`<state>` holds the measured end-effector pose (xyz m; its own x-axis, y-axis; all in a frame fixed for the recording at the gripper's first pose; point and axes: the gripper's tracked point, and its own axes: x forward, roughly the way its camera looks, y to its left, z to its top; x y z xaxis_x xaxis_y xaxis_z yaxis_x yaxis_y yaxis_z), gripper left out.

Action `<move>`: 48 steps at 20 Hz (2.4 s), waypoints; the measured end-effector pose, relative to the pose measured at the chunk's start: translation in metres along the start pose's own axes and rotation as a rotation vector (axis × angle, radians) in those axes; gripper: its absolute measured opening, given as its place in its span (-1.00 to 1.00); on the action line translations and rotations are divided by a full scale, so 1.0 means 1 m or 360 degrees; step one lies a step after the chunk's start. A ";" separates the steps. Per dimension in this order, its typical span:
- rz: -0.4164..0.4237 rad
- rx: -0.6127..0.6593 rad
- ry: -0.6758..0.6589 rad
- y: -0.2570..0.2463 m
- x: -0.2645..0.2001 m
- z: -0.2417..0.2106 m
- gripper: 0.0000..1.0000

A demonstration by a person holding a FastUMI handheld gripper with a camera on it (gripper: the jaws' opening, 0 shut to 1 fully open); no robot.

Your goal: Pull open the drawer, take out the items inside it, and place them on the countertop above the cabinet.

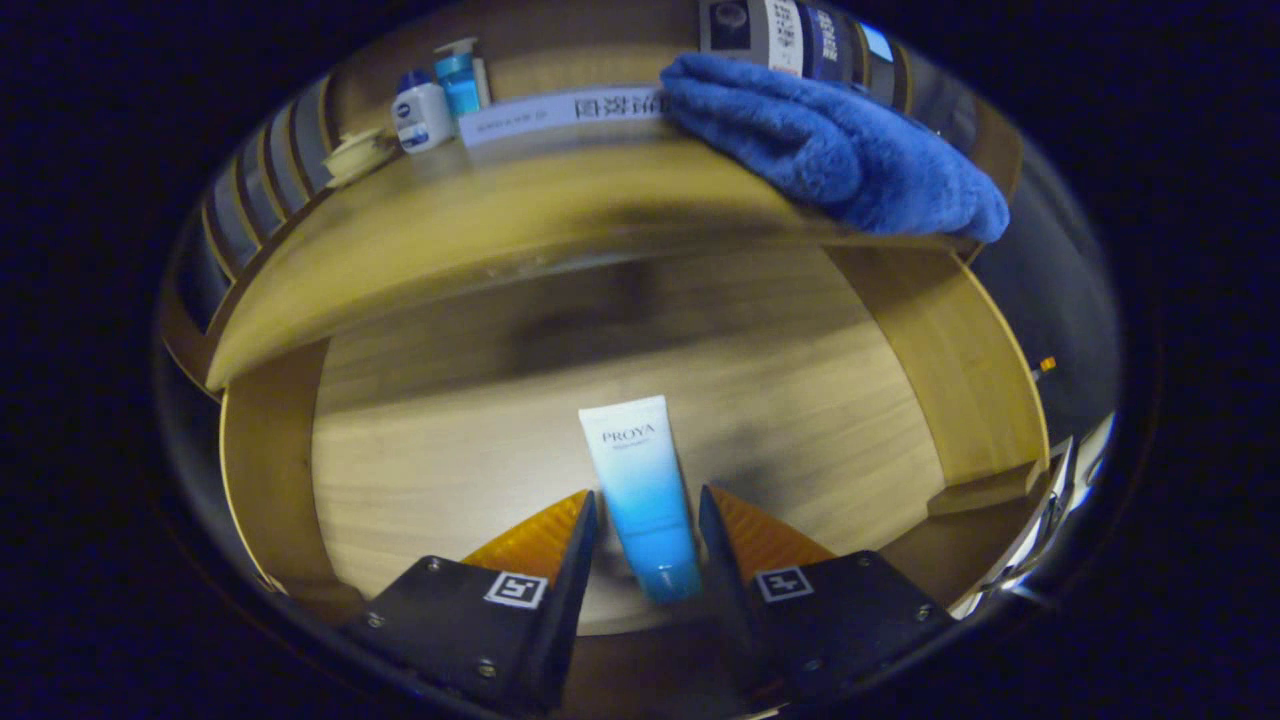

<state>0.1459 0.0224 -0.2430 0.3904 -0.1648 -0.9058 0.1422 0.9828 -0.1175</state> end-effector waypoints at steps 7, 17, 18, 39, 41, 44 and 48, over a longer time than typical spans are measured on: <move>-0.0024 0.0090 0.0083 0.001 0.007 -0.002 0.01; 0.0001 0.0093 -0.0469 0.001 -0.070 0.032 -0.21; 0.0006 0.0088 -0.0534 0.004 -0.081 0.040 -0.21; 0.0279 -0.0037 -0.0925 0.052 -0.072 0.185 -0.22; 0.0300 -0.0003 -0.0915 0.053 -0.070 0.186 -0.21; 0.0355 0.0012 -0.0918 0.058 -0.066 0.188 -0.08; 0.0398 -0.0048 -0.1020 0.061 -0.077 0.183 0.45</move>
<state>0.2912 0.0795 -0.1055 0.8702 0.0601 -0.4889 -0.0443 0.9981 0.0440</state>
